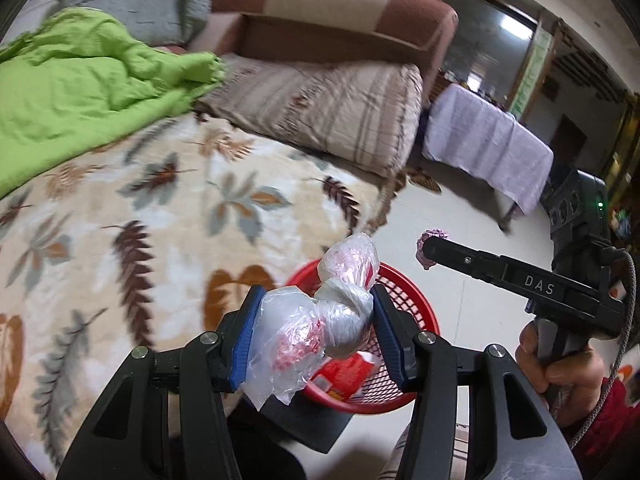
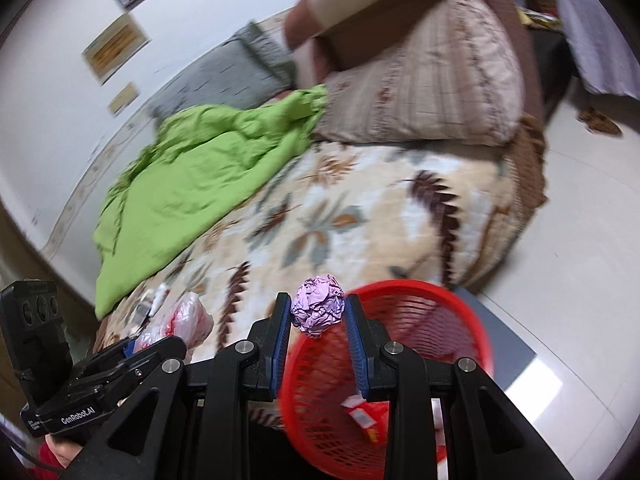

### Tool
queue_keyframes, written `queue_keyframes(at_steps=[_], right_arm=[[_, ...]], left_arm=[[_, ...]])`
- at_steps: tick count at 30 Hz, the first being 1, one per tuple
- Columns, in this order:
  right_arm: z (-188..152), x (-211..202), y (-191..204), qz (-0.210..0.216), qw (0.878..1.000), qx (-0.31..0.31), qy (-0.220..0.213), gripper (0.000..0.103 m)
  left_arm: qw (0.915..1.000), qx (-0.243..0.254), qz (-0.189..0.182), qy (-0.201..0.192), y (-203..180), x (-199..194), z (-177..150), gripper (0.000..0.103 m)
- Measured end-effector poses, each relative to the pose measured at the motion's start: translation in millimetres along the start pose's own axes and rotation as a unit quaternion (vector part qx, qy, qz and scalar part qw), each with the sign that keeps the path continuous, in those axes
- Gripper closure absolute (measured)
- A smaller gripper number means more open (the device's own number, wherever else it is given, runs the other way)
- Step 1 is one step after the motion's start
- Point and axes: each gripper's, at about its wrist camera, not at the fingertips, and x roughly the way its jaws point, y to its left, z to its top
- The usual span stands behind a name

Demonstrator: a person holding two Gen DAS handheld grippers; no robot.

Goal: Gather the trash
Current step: 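Carry the plastic bag and paper ball with both tools over the wastebasket, then open both tools to drop the bag and paper ball into the wastebasket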

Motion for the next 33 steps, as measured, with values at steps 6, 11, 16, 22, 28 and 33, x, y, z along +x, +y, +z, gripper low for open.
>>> queue_keyframes(at_steps=[6, 11, 16, 22, 28, 33], right_arm=[[0, -1, -27, -0.017, 1.000, 0.019, 0.004, 0.072], [-1, 2, -28, -0.019, 1.000, 0.021, 0.007, 0.047], [1, 4, -18, -0.019, 1.000, 0.010, 0.002, 0.045], [1, 18, 15, 0.005, 1.000, -0.019, 0.016, 0.039], [-3, 45, 72, 0.043, 0.996, -0.069, 0.041, 0.035], [-9, 78, 126, 0.073, 0.990, -0.105, 0.064, 0.028]], left_arm=[[0.9992, 0.007, -0.025, 0.032, -20, 33, 2, 0.050], [0.9989, 0.007, -0.029, 0.036, -22, 38, 0, 0.036], [0.9995, -0.002, -0.022, 0.022, -11, 24, 1, 0.032], [0.9997, -0.026, 0.004, -0.001, 22, -6, -1, 0.030], [0.9967, -0.061, 0.048, -0.023, 72, -43, -12, 0.030], [0.9897, -0.102, 0.090, -0.046, 124, -82, -28, 0.028]])
